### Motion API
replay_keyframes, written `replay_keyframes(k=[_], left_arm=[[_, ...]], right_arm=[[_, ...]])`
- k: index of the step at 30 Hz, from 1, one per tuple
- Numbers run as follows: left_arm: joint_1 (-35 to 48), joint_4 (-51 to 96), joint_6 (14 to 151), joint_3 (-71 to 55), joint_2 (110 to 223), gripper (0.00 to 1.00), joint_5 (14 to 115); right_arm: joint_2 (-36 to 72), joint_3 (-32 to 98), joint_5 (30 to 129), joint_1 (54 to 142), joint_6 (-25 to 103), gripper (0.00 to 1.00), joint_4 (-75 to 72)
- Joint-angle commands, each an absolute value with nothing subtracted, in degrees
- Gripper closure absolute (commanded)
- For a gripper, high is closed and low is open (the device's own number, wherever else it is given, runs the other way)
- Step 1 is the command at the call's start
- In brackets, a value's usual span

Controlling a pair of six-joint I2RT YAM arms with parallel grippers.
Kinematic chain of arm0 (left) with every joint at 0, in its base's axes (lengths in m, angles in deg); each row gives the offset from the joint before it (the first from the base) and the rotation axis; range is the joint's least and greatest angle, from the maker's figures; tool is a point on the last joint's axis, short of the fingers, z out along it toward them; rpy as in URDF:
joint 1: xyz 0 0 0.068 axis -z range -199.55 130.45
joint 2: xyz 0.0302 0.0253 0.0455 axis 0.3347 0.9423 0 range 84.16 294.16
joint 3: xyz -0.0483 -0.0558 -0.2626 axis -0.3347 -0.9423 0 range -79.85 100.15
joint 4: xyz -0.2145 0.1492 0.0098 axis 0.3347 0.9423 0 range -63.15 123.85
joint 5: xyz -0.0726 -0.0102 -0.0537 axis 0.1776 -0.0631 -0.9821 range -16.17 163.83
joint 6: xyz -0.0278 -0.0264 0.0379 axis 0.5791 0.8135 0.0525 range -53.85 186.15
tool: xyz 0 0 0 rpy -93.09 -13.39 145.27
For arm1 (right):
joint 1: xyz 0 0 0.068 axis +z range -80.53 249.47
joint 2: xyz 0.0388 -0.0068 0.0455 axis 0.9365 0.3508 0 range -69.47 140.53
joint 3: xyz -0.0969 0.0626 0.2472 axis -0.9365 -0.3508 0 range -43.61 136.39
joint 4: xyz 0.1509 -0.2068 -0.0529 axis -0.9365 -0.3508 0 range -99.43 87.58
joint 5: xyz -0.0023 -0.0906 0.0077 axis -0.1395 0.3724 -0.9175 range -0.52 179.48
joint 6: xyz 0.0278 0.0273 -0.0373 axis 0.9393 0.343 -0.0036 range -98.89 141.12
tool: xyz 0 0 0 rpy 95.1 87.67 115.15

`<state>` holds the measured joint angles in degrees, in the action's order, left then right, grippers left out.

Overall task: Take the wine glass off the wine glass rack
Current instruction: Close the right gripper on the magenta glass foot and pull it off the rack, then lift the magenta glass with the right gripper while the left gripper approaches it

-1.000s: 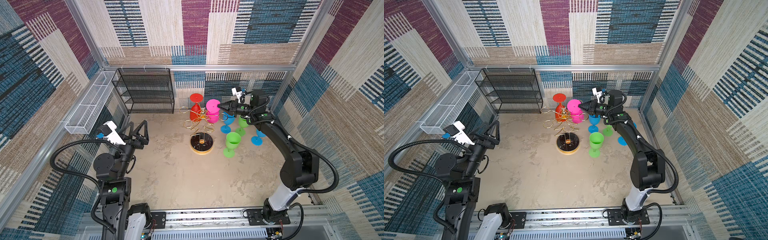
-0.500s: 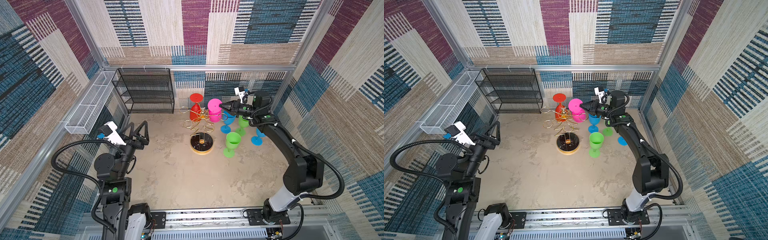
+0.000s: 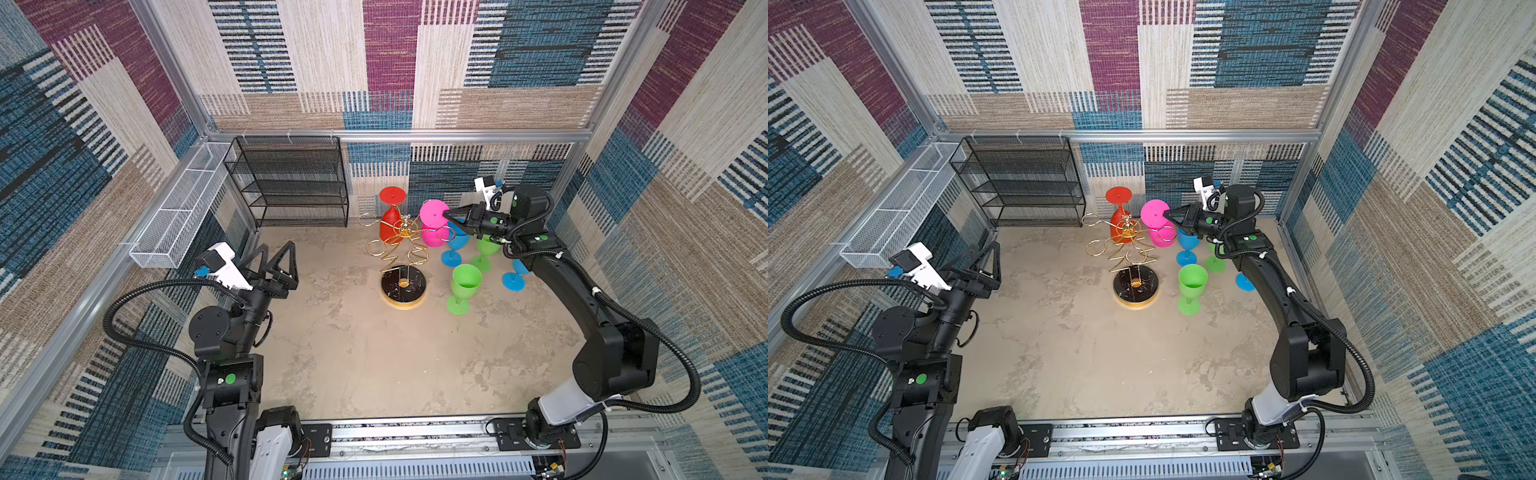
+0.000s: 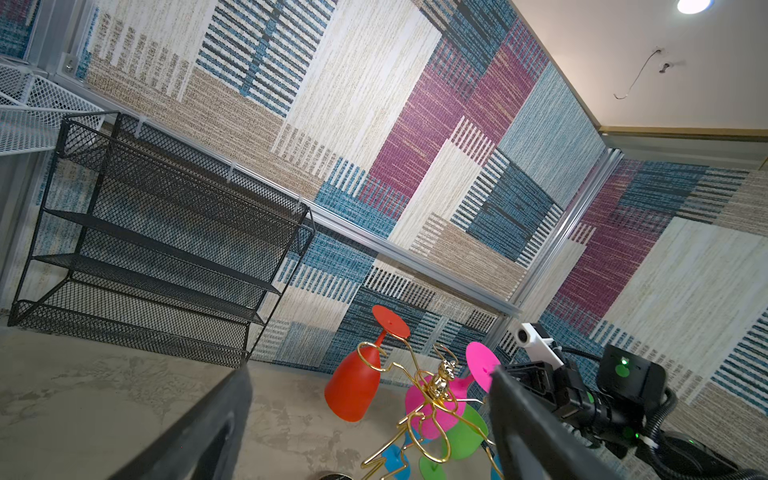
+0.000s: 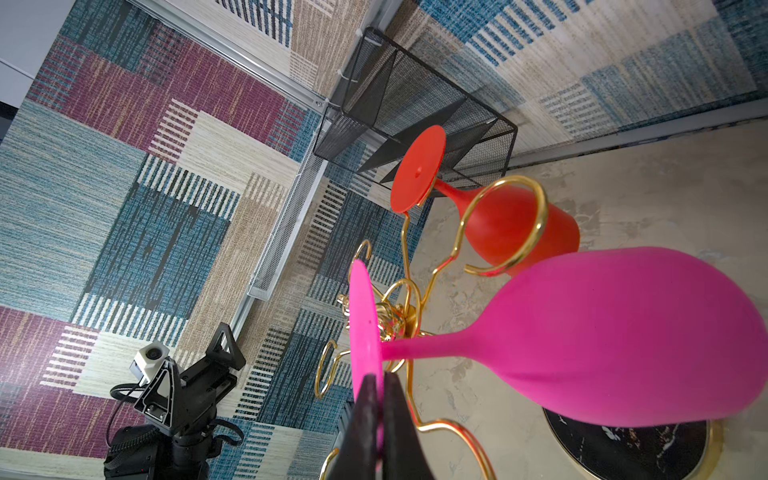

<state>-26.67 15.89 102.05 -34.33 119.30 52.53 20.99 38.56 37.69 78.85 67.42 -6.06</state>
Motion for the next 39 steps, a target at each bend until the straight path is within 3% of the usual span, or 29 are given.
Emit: replay_keyframes(k=[1,11,27,39], left_arm=[[-26.7,13.4,103.0,-34.4,119.3,0.09,52.7],[-26.8,12.7,105.3,-33.5,120.4,0.12,52.0],[-25.9,14.9,117.2,-17.7,135.0,0.31,23.9],[-11.4,14.5,117.2,-8.2,146.3,0.35,22.2]], right_arm=[[19.4,38.4,39.3,78.4,66.1,1.0,-6.2],[14.5,38.1,42.7,76.4,64.1,1.0,-9.4],[9.6,48.6,48.6,75.8,50.1,1.0,-14.8],[8.3,59.0,45.0,81.8,42.3,1.0,-17.6]])
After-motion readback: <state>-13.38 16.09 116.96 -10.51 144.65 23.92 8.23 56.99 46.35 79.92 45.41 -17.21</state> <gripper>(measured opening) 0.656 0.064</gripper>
